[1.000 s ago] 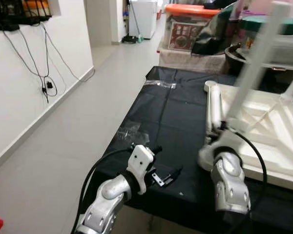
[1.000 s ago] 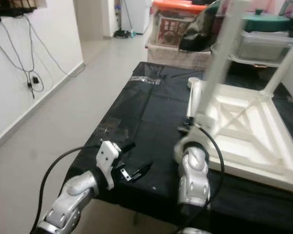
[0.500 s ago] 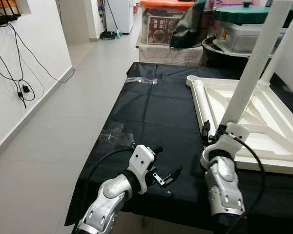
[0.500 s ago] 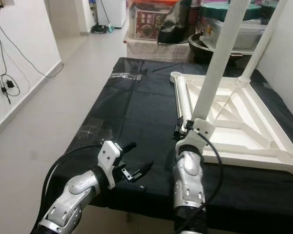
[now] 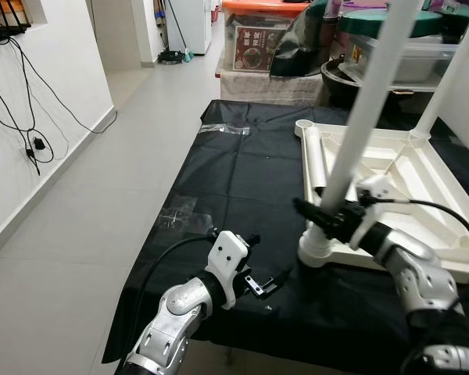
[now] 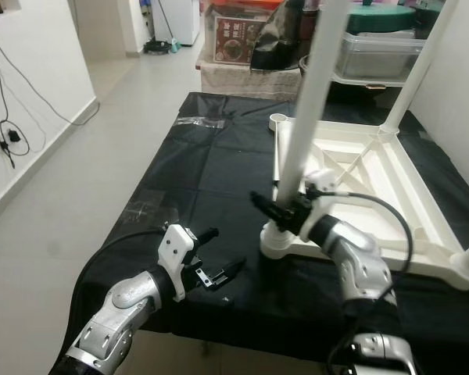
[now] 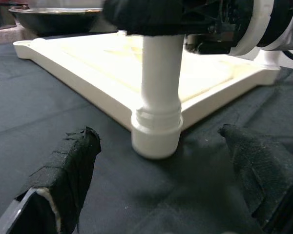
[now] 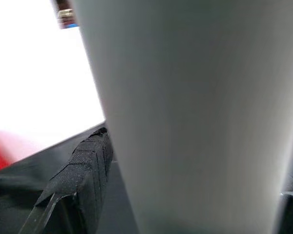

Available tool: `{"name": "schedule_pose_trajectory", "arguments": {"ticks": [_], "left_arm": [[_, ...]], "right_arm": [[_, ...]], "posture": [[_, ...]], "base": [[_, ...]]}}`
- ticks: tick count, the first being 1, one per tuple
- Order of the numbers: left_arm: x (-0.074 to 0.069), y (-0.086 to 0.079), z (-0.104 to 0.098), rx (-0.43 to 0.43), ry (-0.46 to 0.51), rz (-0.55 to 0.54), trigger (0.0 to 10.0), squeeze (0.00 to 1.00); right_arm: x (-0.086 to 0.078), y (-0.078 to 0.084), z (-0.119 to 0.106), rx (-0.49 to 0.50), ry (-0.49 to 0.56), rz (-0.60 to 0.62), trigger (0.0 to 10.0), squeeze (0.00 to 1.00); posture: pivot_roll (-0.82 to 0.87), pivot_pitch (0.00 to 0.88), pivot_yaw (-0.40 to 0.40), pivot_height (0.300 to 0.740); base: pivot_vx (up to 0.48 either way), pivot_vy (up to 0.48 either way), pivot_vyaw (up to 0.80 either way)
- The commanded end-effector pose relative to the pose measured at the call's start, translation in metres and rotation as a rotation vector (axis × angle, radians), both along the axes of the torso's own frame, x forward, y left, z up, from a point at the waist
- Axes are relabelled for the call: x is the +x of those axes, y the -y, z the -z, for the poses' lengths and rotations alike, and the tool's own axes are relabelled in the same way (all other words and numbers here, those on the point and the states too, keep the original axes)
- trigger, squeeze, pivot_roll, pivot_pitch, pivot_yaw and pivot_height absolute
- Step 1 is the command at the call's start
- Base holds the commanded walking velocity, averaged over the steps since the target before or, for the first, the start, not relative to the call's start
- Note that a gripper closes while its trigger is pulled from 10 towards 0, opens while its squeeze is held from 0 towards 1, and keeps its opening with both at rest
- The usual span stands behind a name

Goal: Building children table

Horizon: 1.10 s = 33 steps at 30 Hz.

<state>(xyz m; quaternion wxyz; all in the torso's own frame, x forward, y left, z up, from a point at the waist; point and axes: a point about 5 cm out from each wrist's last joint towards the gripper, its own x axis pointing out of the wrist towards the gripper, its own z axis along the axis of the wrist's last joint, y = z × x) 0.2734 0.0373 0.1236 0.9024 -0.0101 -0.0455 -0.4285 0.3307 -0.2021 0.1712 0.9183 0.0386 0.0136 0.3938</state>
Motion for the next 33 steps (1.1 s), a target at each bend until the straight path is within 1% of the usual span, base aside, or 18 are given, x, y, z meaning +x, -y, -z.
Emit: {"name": "schedule_pose_trajectory", "arguments": {"ticks": [1, 4, 5, 10, 11, 12, 15, 16, 17, 18, 20, 21, 22, 24, 25, 26, 32, 33], "left_arm": [[0.0, 0.0, 0.003, 0.005, -0.006, 0.002, 10.0, 0.0], [-0.001, 0.0, 0.003, 0.003, -0.005, 0.002, 10.0, 0.0], [-0.001, 0.001, 0.002, 0.002, -0.004, 0.003, 10.0, 0.0], [-0.003, 0.002, 0.002, -0.003, -0.005, 0.004, 10.0, 0.0], [-0.003, 0.002, 0.002, -0.004, -0.006, 0.003, 10.0, 0.0], [-0.003, 0.002, 0.002, -0.004, -0.006, 0.003, 10.0, 0.0], [-0.003, 0.002, 0.003, -0.005, -0.012, 0.009, 10.0, 0.0], [-0.003, 0.002, 0.003, -0.005, -0.012, 0.009, 10.0, 0.0], [-0.002, 0.002, 0.003, -0.005, -0.013, 0.011, 10.0, 0.0], [-0.002, 0.003, 0.003, -0.004, -0.014, 0.013, 10.0, 0.0], [-0.002, 0.003, 0.003, -0.003, -0.014, 0.015, 10.0, 0.0], [-0.002, 0.003, 0.004, -0.003, -0.016, 0.015, 10.0, 0.0], [-0.002, 0.003, 0.004, -0.003, -0.016, 0.015, 10.0, 0.0], [-0.001, 0.004, 0.005, -0.002, -0.018, 0.015, 10.0, 0.0], [-0.001, 0.004, 0.005, -0.002, -0.018, 0.015, 10.0, 0.0], [-0.001, 0.005, 0.005, -0.002, -0.018, 0.016, 10.0, 0.0], [-0.001, 0.007, 0.005, 0.0, -0.015, 0.017, 10.0, 0.0], [-0.001, 0.007, 0.005, 0.0, -0.014, 0.016, 10.0, 0.0]], "right_arm": [[0.001, -0.014, 0.005, -0.015, -0.034, -0.114, 10.0, 0.0], [0.007, -0.025, 0.003, -0.053, -0.044, -0.22, 10.0, 0.0], [0.009, -0.03, 0.003, -0.065, -0.052, -0.254, 0.2, 0.0], [0.02, -0.033, 0.0, -0.03, -0.007, -0.153, 0.0, 0.0], [0.022, -0.031, 0.0, -0.009, 0.017, -0.046, 0.0, 0.0], [0.022, -0.031, 0.0, -0.009, 0.017, -0.046, 0.0, 0.0], [0.025, -0.018, 0.006, 0.044, 0.04, 0.349, 0.0, 0.0], [0.025, -0.018, 0.006, 0.044, 0.04, 0.349, 0.0, 0.0], [0.024, -0.013, 0.009, 0.057, 0.029, 0.463, 0.0, 0.0], [0.02, -0.004, 0.015, 0.067, -0.002, 0.652, 0.0, 0.0], [0.014, 0.006, 0.022, 0.07, -0.039, 0.852, 0.0, 0.0], [0.005, 0.013, 0.027, 0.059, -0.054, 1.009, 0.0, 0.0], [0.005, 0.013, 0.027, 0.059, -0.054, 1.009, 0.0, 0.0], [-0.01, 0.021, 0.033, 0.047, -0.061, 1.215, 0.0, 0.0], [-0.01, 0.021, 0.033, 0.047, -0.061, 1.215, 0.0, 0.0], [-0.022, 0.021, 0.035, 0.068, -0.08, 1.367, 0.0, 0.0], [-0.024, 0.008, 0.035, 0.11, -0.092, 1.443, 0.0, 0.0], [-0.021, -0.001, 0.035, 0.127, -0.088, 1.398, 2.4, 0.0]], "posture": [[0.05, 0.0, -0.048, 0.74], [0.06, 0.0, -0.057, 0.74], [0.06, 0.0, -0.059, 0.74], [0.06, 0.0, -0.067, 0.74], [0.04, 0.0, -0.056, 0.74], [0.04, 0.0, -0.056, 0.74], [0.03, 0.0, -0.051, 0.74], [0.03, 0.0, -0.051, 0.74], [0.03, 0.0, -0.051, 0.74], [0.02, 0.0, -0.049, 0.74], [0.02, 0.0, -0.049, 0.74], [0.01, 0.0, -0.049, 0.74], [0.01, 0.0, -0.049, 0.74], [0.01, 0.0, -0.048, 0.74], [0.01, 0.0, -0.048, 0.74], [0.01, 0.0, -0.048, 0.74], [0.01, 0.0, -0.054, 0.74], [0.01, 0.0, -0.056, 0.74]], "base": [[0.0, 0.0, 0.0], [0.0, 0.0, 0.0], [0.0, 0.0, 0.0], [0.0, 0.0, 0.0], [0.0, 0.0, 0.0], [0.0, 0.0, 0.0], [0.0, 0.0, 0.0], [0.0, 0.0, 0.0], [0.0, 0.0, 0.0], [0.0, 0.0, 0.0], [0.0, 0.0, 0.0], [0.0, 0.0, 0.0], [0.0, 0.0, 0.0], [0.0, 0.0, 0.0], [0.0, 0.0, 0.0], [0.0, 0.0, 0.0], [0.0, 0.0, 0.0], [0.0, 0.0, 0.0]]}}
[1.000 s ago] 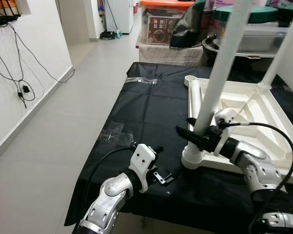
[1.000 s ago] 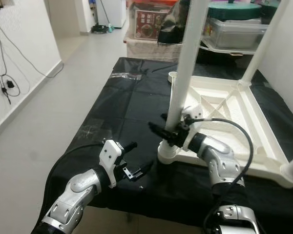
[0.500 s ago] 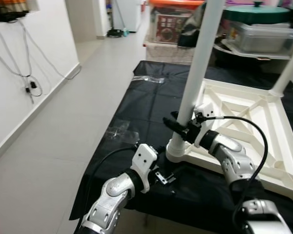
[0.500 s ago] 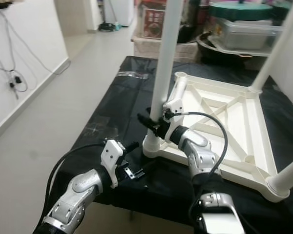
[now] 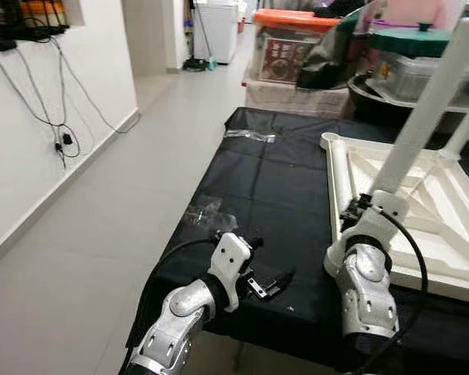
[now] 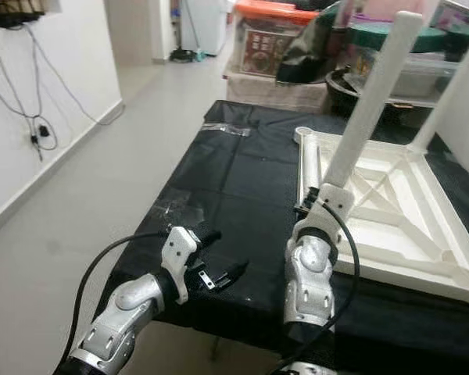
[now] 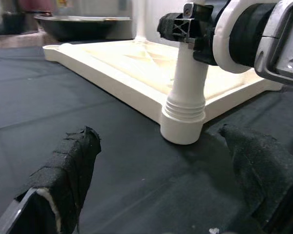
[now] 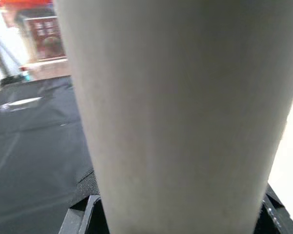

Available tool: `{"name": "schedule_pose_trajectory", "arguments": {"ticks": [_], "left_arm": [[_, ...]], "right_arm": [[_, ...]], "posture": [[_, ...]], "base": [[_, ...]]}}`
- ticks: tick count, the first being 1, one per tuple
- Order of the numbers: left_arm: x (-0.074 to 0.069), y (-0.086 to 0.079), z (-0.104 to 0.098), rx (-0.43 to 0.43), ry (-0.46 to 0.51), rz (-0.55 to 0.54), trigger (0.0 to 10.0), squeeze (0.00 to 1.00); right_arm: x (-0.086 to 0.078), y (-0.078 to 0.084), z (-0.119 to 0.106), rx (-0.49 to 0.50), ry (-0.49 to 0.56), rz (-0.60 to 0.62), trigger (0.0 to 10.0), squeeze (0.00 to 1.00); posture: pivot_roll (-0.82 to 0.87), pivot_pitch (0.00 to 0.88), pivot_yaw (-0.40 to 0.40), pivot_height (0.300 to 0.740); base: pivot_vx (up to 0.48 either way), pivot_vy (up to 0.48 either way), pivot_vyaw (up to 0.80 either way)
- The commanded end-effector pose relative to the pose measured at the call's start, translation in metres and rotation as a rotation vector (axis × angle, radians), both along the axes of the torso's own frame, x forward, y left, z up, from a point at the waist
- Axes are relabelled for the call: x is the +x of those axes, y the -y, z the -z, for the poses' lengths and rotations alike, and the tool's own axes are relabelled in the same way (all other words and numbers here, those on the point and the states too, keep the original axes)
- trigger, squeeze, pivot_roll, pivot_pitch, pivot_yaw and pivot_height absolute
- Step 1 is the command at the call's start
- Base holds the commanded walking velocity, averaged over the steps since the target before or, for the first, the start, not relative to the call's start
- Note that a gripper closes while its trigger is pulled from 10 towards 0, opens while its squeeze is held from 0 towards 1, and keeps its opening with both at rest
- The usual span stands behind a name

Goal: Building children table

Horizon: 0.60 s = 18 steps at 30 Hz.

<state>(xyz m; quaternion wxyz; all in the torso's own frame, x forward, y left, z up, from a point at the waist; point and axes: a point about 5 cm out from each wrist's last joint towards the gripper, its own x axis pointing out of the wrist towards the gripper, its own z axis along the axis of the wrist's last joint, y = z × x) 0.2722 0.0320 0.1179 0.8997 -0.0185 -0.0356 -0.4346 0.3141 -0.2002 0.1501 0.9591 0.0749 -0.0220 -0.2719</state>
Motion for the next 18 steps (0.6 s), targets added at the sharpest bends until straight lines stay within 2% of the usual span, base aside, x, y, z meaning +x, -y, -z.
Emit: {"name": "schedule_pose_trajectory", "arguments": {"ticks": [1, 2, 3, 4, 5, 6, 7, 8, 9, 12, 14, 15, 16, 18], "left_arm": [[0.0, 0.001, 0.0, 0.006, 0.011, 0.002, 10.0, 0.0], [0.0, 0.001, 0.0, 0.006, 0.012, 0.001, 10.0, 0.0], [0.0, 0.001, 0.0, 0.006, 0.012, 0.0, 10.0, 0.0], [0.0, 0.001, 0.0, 0.006, 0.012, 0.0, 10.0, 0.0], [0.001, 0.0, -0.001, 0.006, 0.012, -0.002, 10.0, 0.0], [0.001, 0.0, -0.001, 0.005, 0.012, -0.003, 10.0, 0.0], [0.001, 0.0, -0.001, 0.005, 0.012, -0.003, 10.0, 0.0], [0.001, -0.001, -0.001, 0.005, 0.012, -0.003, 10.0, 0.0], [0.002, -0.002, -0.002, 0.007, 0.014, -0.002, 10.0, 0.0], [0.002, -0.002, -0.002, 0.008, 0.016, -0.001, 10.0, 0.0], [0.003, -0.003, -0.002, 0.011, 0.017, -0.002, 10.0, 0.0], [0.004, -0.003, -0.002, 0.013, 0.018, -0.002, 10.0, 0.0], [0.004, -0.003, -0.002, 0.013, 0.018, -0.002, 10.0, 0.0], [0.004, -0.004, -0.002, 0.016, 0.018, 0.001, 10.0, 0.0]], "right_arm": [[-0.004, 0.001, 0.014, 0.077, -0.026, 0.036, 2.4, 0.0], [-0.003, -0.005, 0.012, 0.048, -0.031, 0.02, 9.7, 0.0], [-0.001, -0.012, 0.013, 0.04, -0.022, -0.036, 10.0, 0.31], [-0.001, -0.012, 0.013, 0.04, -0.022, -0.036, 10.0, 0.31], [0.002, -0.018, 0.012, 0.017, 0.012, -0.124, 10.0, 1.0], [0.005, -0.022, 0.012, 0.014, 0.042, -0.199, 10.0, 1.0], [0.005, -0.022, 0.012, 0.014, 0.042, -0.199, 10.0, 1.0], [0.005, -0.023, 0.011, 0.018, 0.08, -0.263, 10.0, 1.0], [0.007, -0.021, 0.008, 0.026, 0.11, -0.34, 10.0, 0.0], [0.008, -0.018, 0.005, 0.022, 0.135, -0.398, 10.0, 0.0], [0.013, -0.009, -0.001, 0.013, 0.131, -0.653, 10.0, 0.0], [0.013, -0.005, -0.003, 0.002, 0.114, -0.744, 10.0, 0.0], [0.013, -0.005, -0.003, 0.002, 0.114, -0.744, 10.0, 0.0], [0.015, 0.002, -0.013, -0.011, 0.091, -0.97, 10.0, 0.0]], "posture": [[0.01, 0.0, -0.056, 0.74], [0.01, 0.0, -0.056, 0.74], [0.01, 0.0, -0.057, 0.74], [0.01, 0.0, -0.057, 0.74], [0.01, 0.0, -0.057, 0.74], [0.02, 0.0, -0.057, 0.74], [0.02, 0.0, -0.057, 0.74], [0.03, 0.0, -0.049, 0.74], [0.04, 0.0, -0.059, 0.74], [0.04, 0.0, -0.058, 0.74], [0.04, 0.0, -0.05, 0.74], [0.04, 0.0, -0.05, 0.74], [0.04, 0.0, -0.05, 0.74], [0.04, 0.0, -0.048, 0.74]], "base": [[0.0, 0.0, 0.0], [0.0, 0.0, 0.0], [0.0, 0.0, 0.0], [0.0, 0.0, 0.0], [0.0, 0.0, 0.0], [0.0, 0.0, 0.0], [0.0, 0.0, 0.0], [0.0, 0.0, 0.0], [0.0, 0.0, 0.0], [0.0, 0.0, 0.0], [0.0, 0.0, 0.0], [0.0, 0.0, 0.0], [0.0, 0.0, 0.0], [0.0, 0.0, 0.0]]}}
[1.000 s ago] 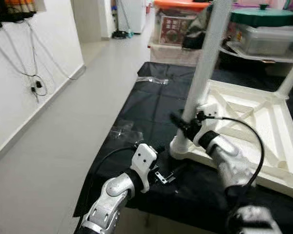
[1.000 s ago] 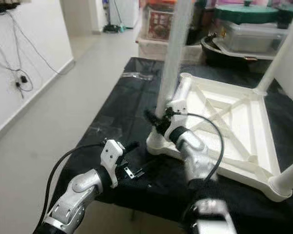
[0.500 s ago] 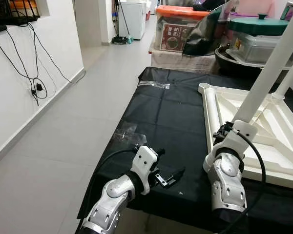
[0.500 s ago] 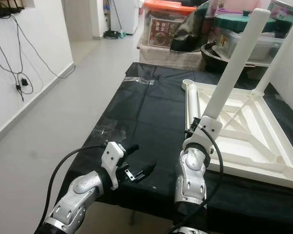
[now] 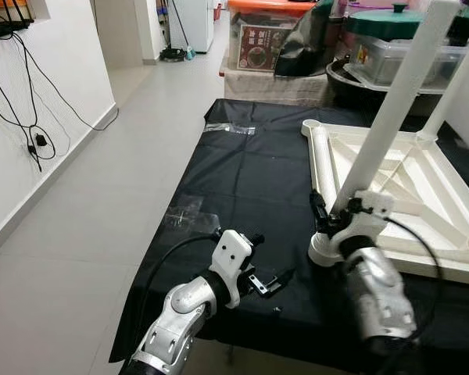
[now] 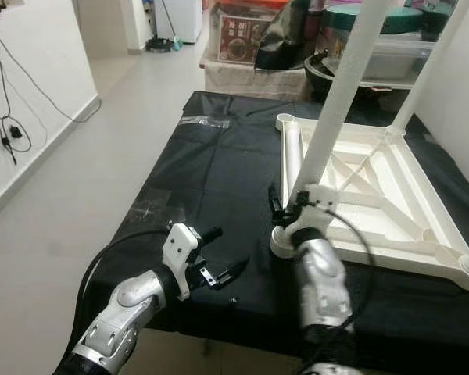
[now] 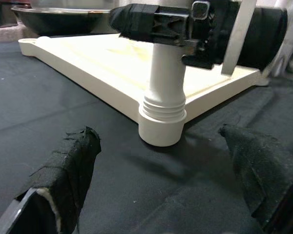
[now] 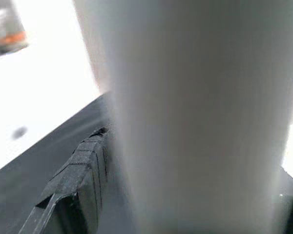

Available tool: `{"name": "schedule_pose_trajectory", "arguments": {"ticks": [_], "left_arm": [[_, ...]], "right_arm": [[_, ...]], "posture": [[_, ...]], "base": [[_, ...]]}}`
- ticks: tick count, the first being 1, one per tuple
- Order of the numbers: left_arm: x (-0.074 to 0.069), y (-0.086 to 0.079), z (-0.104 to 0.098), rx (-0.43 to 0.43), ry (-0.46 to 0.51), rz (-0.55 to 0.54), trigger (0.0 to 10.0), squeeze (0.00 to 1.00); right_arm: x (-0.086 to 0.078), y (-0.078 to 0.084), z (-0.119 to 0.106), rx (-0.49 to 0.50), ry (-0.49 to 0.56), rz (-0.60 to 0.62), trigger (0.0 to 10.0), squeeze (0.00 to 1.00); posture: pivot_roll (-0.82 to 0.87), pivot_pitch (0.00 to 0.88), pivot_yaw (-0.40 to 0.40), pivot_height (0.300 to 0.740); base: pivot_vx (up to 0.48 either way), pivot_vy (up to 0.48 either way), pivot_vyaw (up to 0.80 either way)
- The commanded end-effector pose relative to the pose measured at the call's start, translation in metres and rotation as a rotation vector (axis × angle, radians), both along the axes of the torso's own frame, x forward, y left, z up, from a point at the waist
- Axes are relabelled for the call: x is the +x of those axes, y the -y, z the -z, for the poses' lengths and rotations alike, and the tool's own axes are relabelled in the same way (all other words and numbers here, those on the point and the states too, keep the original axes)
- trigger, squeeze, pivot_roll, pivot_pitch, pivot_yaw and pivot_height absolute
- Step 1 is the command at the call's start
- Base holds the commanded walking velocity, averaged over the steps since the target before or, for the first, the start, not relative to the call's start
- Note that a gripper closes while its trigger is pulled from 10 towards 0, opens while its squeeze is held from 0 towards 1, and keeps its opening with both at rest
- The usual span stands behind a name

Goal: Building children table

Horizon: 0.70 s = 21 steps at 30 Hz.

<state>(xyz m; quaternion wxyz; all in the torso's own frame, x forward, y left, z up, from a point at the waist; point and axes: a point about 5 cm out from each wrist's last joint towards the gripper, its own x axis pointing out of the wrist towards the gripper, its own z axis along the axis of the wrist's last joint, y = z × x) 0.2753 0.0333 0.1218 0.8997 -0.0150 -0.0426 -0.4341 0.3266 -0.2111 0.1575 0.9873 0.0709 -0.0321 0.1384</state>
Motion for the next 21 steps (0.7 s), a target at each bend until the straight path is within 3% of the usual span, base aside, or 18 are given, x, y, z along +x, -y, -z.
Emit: {"name": "schedule_pose_trajectory", "arguments": {"ticks": [1, 3, 4, 5, 8, 9, 10, 15, 16, 17, 21], "left_arm": [[0.001, -0.002, 0.002, 0.016, 0.002, 0.002, 10.0, 0.0], [0.001, -0.003, 0.002, 0.018, 0.003, 0.004, 10.0, 0.0], [0.001, -0.003, 0.002, 0.018, 0.003, 0.004, 10.0, 0.0], [0.001, -0.003, 0.002, 0.019, 0.003, 0.004, 10.0, 0.0], [0.001, -0.003, 0.002, 0.02, 0.003, 0.003, 10.0, 0.0], [0.001, -0.003, 0.002, 0.02, 0.003, 0.003, 10.0, 0.0], [0.001, -0.003, 0.003, 0.02, 0.002, 0.003, 10.0, 0.0], [0.001, -0.002, 0.003, 0.02, 0.001, 0.003, 10.0, 0.0], [0.0, -0.002, 0.003, 0.02, 0.0, 0.004, 10.0, 0.0], [0.0, -0.002, 0.004, 0.02, 0.0, 0.004, 10.0, 0.0], [-0.001, -0.003, 0.004, 0.02, -0.002, 0.004, 10.0, 0.0]], "right_arm": [[0.002, -0.009, -0.006, 0.021, -0.001, -0.147, 10.0, 0.0], [0.004, -0.006, -0.016, 0.001, -0.003, -0.333, 10.0, 0.0], [0.004, -0.006, -0.016, 0.001, -0.003, -0.333, 10.0, 0.0], [0.005, -0.007, -0.019, -0.008, -0.007, -0.419, 10.0, 0.0], [0.003, -0.015, -0.025, -0.055, -0.027, -0.674, 10.0, 0.0], [0.003, -0.015, -0.025, -0.055, -0.027, -0.674, 10.0, 0.0], [0.003, -0.022, -0.025, -0.076, -0.047, -0.79, 10.0, 0.0], [0.008, -0.035, -0.024, -0.114, -0.066, -0.89, 10.0, 0.0], [0.009, -0.039, -0.021, -0.126, -0.079, -0.907, 9.2, 0.0], [0.009, -0.044, -0.017, -0.132, -0.084, -0.912, 0.0, 0.0], [0.011, -0.049, -0.011, -0.14, -0.08, -0.878, 0.0, 0.0]], "posture": [[0.04, 0.0, -0.048, 0.74], [0.06, 0.0, -0.055, 0.74], [0.06, 0.0, -0.055, 0.74], [0.06, 0.0, -0.055, 0.74], [0.06, 0.0, -0.061, 0.74], [0.06, 0.0, -0.061, 0.74], [0.08, 0.0, -0.073, 0.74], [0.08, 0.0, -0.073, 0.74], [0.09, 0.0, -0.081, 0.74], [0.09, 0.0, -0.081, 0.74], [0.1, 0.0, -0.084, 0.74]], "base": [[0.0, 0.0, 0.0], [0.0, 0.0, 0.0], [0.0, 0.0, 0.0], [0.0, 0.0, 0.0], [0.0, 0.0, 0.0], [0.0, 0.0, 0.0], [0.0, 0.0, 0.0], [0.0, 0.0, 0.0], [0.0, 0.0, 0.0], [0.0, 0.0, 0.0], [0.0, 0.0, 0.0]]}}
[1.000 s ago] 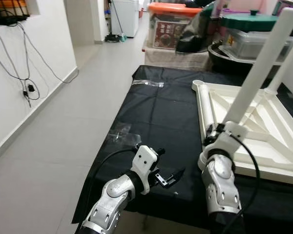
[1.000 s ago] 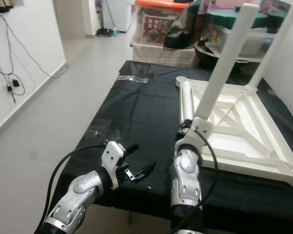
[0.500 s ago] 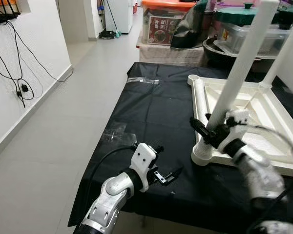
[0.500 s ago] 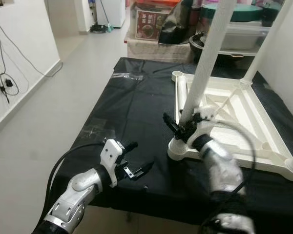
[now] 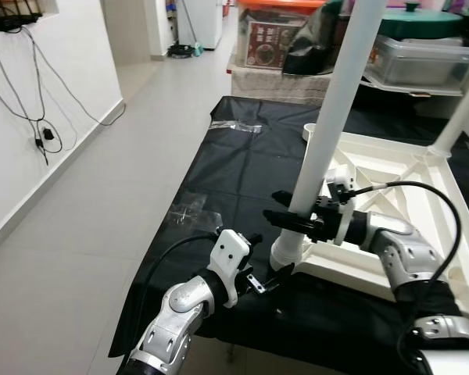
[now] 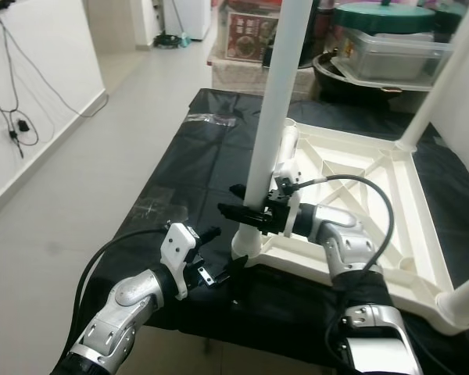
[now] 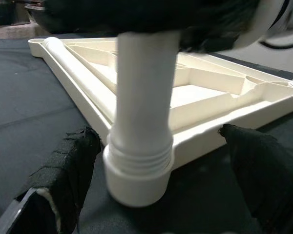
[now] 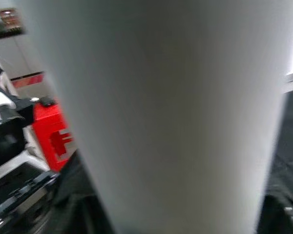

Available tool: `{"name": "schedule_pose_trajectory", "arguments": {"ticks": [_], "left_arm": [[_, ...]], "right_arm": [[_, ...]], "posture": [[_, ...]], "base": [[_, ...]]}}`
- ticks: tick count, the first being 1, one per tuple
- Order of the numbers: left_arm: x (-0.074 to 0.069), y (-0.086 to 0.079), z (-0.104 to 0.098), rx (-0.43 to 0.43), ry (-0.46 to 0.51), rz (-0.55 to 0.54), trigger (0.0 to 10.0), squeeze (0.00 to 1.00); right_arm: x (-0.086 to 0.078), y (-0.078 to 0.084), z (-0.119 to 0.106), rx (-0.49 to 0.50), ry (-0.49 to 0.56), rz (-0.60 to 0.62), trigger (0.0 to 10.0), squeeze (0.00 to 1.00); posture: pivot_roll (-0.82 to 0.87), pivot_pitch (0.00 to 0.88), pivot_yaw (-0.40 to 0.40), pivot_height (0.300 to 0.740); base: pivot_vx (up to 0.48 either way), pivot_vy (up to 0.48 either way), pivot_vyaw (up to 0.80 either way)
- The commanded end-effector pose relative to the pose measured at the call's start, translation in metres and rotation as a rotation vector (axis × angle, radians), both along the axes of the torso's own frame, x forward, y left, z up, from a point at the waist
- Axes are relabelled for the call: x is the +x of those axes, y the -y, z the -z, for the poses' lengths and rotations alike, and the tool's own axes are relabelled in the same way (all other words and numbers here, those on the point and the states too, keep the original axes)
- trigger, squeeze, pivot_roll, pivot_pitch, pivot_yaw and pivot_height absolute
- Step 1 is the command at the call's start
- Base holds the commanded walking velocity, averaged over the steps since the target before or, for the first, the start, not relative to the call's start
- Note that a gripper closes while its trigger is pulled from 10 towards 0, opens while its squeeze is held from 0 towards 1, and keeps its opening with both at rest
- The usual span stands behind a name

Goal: Building children table

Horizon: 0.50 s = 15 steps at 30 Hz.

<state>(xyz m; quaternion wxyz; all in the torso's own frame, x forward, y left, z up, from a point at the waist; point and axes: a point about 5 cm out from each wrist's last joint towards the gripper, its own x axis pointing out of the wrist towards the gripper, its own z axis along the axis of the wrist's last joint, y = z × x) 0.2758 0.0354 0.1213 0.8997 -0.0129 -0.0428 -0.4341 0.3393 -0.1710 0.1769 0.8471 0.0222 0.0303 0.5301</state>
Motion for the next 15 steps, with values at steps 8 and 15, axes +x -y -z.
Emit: {"name": "schedule_pose_trajectory", "arguments": {"ticks": [8, 15], "left_arm": [[-0.003, -0.001, 0.006, 0.017, -0.009, 0.008, 10.0, 0.0], [-0.001, 0.0, 0.006, 0.017, -0.011, 0.011, 10.0, 0.0]], "right_arm": [[0.017, 0.02, 0.011, 0.08, 0.072, 0.725, 0.0, 0.0], [-0.012, 0.06, 0.024, 0.069, 0.015, 1.514, 0.0, 0.0]], "posture": [[0.08, 0.0, -0.077, 0.74], [0.06, 0.0, -0.065, 0.74]], "base": [[0.0, 0.0, 0.0], [0.0, 0.0, 0.0]]}}
